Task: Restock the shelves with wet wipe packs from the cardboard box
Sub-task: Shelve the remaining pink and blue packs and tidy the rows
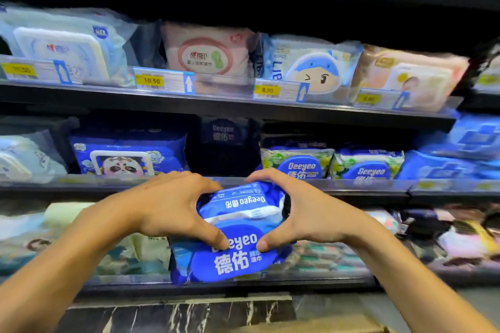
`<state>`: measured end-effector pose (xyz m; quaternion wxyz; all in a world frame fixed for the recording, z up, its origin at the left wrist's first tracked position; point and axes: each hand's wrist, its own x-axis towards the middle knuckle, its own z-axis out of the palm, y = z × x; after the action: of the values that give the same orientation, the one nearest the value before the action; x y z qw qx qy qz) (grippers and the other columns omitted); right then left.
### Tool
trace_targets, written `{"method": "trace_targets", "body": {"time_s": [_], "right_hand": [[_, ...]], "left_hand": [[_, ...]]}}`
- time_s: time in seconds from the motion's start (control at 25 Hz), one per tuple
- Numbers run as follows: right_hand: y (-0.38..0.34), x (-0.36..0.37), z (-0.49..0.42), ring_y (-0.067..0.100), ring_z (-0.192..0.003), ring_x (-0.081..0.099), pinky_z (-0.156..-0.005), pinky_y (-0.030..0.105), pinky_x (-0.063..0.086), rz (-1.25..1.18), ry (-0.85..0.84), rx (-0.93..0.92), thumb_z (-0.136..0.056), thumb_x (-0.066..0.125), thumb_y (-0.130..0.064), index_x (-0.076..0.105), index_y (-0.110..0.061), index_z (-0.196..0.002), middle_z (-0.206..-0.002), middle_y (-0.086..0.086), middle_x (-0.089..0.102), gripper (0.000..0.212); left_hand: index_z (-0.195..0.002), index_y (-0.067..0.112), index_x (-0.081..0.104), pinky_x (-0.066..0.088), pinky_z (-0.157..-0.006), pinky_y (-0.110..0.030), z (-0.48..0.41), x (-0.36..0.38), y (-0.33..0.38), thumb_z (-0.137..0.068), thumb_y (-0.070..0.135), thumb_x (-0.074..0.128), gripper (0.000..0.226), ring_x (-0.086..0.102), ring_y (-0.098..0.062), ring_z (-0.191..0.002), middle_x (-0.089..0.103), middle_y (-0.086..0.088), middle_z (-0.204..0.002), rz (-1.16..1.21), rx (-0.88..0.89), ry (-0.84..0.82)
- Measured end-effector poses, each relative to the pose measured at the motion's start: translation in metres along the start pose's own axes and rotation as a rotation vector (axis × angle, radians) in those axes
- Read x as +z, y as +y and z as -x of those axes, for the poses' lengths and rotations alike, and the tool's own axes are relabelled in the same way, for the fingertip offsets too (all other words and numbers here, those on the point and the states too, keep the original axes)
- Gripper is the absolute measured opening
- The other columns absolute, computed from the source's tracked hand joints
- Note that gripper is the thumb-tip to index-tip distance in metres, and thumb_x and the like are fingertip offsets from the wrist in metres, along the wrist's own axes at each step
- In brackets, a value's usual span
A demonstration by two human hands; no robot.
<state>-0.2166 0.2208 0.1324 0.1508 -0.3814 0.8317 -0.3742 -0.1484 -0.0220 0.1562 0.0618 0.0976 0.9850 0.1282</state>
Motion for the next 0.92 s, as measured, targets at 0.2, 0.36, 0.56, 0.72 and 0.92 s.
{"method": "trace_targets", "body": {"time_s": [0.2,0.36,0.56,0.72,0.92], "right_hand": [[0.04,-0.022,0.022,0.023,-0.106,0.071,-0.091,0.047,0.059,-0.186,0.196,0.021,-0.056,0.098,-0.017,0.062,-0.038,-0.117,-0.114,-0.002,0.073,0.074],[0.053,-0.021,0.009,0.028,-0.077,0.062,-0.067,0.053,0.054,-0.333,0.218,0.016,-0.051,0.097,-0.025,0.064,-0.037,-0.104,-0.101,0.025,0.069,0.064],[0.045,-0.003,-0.016,0.007,-0.059,0.048,-0.052,0.021,0.044,-0.332,0.241,-0.097,-0.061,0.095,-0.006,0.061,-0.026,-0.101,-0.068,-0.023,0.06,0.056],[0.016,0.006,-0.047,0.014,-0.079,0.057,-0.07,0.033,0.051,-0.186,0.332,-0.231,-0.061,0.095,-0.012,0.055,-0.028,-0.097,-0.095,-0.013,0.062,0.057],[0.007,0.013,-0.086,0.018,-0.107,0.066,-0.093,0.046,0.053,-0.12,0.428,-0.366,-0.063,0.093,-0.015,0.052,-0.026,-0.1,-0.119,-0.015,0.065,0.057]], "left_hand": [[-0.116,0.05,0.059,0.053,-0.091,-0.035,-0.025,0.035,0.017,-0.056,0.071,0.079,0.067,0.064,0.002,-0.099,0.068,0.026,-0.109,0.385,0.08,0.212],[-0.129,0.047,0.053,0.05,-0.083,-0.014,-0.012,0.068,0.009,-0.062,0.052,0.089,0.076,0.063,0.001,-0.107,0.059,0.021,-0.128,0.792,-0.015,0.588],[-0.123,0.041,0.056,0.056,-0.071,-0.017,0.009,0.066,-0.02,-0.054,0.037,0.095,0.079,0.072,-0.009,-0.088,0.066,0.022,-0.116,0.885,-0.015,0.567],[-0.116,0.03,0.057,0.048,-0.061,-0.009,0.014,0.043,-0.036,-0.058,0.015,0.09,0.069,0.062,0.001,-0.066,0.061,0.017,-0.113,0.667,0.002,0.751],[-0.119,0.042,0.056,0.045,-0.092,-0.016,0.009,0.013,-0.071,-0.059,0.033,0.089,0.069,0.058,0.002,-0.106,0.061,0.021,-0.118,0.371,-0.003,0.779]]}}
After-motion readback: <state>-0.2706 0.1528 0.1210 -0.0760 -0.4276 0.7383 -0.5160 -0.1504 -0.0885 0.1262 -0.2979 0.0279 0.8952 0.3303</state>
